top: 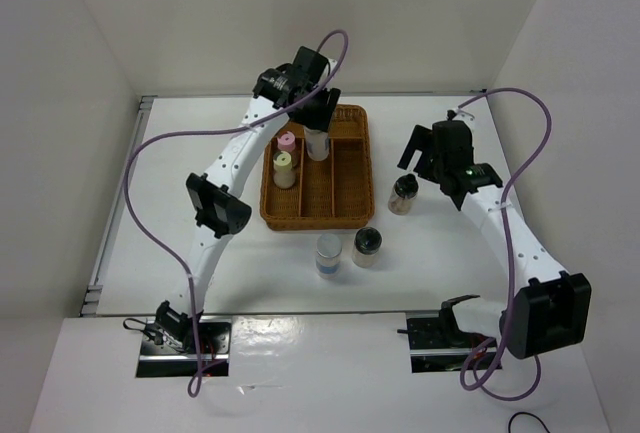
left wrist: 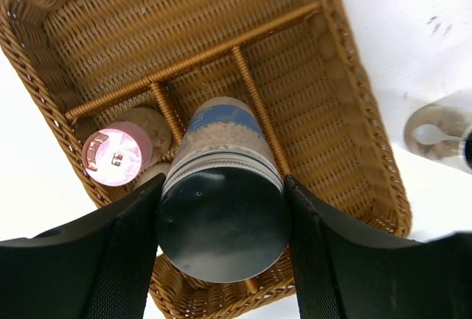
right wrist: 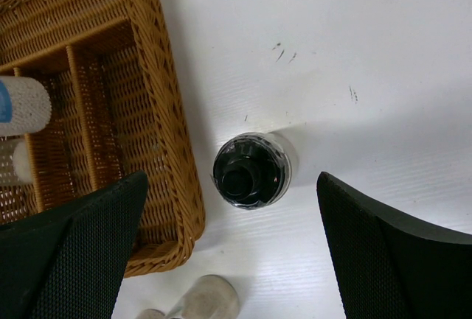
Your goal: Organize the condiment bottles
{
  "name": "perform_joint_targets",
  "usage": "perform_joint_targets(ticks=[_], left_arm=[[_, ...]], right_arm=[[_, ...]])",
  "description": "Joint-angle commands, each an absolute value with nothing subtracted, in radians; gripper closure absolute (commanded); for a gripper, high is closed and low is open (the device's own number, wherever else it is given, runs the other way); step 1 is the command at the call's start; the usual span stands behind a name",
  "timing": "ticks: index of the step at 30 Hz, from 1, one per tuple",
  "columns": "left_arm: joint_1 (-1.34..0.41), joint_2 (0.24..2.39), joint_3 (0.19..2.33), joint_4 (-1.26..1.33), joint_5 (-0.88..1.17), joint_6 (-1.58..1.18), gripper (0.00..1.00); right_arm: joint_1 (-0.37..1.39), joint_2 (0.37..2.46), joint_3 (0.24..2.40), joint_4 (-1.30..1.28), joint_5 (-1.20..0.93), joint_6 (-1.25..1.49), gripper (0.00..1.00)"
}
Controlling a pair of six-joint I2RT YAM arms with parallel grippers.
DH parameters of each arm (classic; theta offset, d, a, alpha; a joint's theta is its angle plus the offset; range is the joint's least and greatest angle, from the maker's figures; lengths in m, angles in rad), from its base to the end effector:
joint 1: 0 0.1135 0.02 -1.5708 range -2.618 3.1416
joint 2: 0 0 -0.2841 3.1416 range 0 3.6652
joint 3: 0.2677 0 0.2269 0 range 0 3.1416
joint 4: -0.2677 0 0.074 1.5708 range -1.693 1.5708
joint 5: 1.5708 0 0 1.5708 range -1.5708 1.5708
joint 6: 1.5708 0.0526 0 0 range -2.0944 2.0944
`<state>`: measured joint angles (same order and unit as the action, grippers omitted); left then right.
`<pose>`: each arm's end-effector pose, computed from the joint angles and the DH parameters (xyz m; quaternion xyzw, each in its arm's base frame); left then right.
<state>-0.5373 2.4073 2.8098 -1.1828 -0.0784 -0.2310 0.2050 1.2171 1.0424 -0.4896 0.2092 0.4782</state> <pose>0.4304 -0.2516 0.3559 0.1258 0.9137 -0.1107 0.3703 0.2434 0.0394 0.3237 0.1671 0.8796 0.0574 0.4418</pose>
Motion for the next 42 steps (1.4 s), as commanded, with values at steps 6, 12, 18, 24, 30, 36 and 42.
perform_joint_targets(ticks=[6,12,18,24,30,36,42], left_arm=[[-0.52,2.471,2.859,-1.15,-0.094,-0.206,0.51],[-0.5,2.52,2.89,-1.141,-0.071,-0.206,0.51],[-0.5,2.568,2.934,-1.141,-0.057,-0.206,0.51],[-0.5,2.6,2.956,-1.131,-0.075,-0.206,0.4],[-0.509,2.53,2.902,-1.131,-0.075,-0.206,0.0],[-0.563,2.273,2.762,-1.154,-0.135,-0.219,0.0],[-0.663,1.912,2.427,-1.164,-0.179,-0.264,0.0]], right_arm=[[0.195,1.258,1.098,-0.443,0.201,0.451,0.01],[0.186,1.258,1.098,-0.443,0.201,0.433,0.01],[0.176,1.276,1.098,-0.443,0.201,0.423,0.01],[0.176,1.295,1.108,-0.443,0.181,0.423,0.01],[0.176,1.295,1.117,-0.443,0.181,0.423,0.01],[0.176,1.284,1.117,-0.443,0.181,0.423,0.01],[0.167,1.22,1.092,-0.453,0.181,0.433,0.01]])
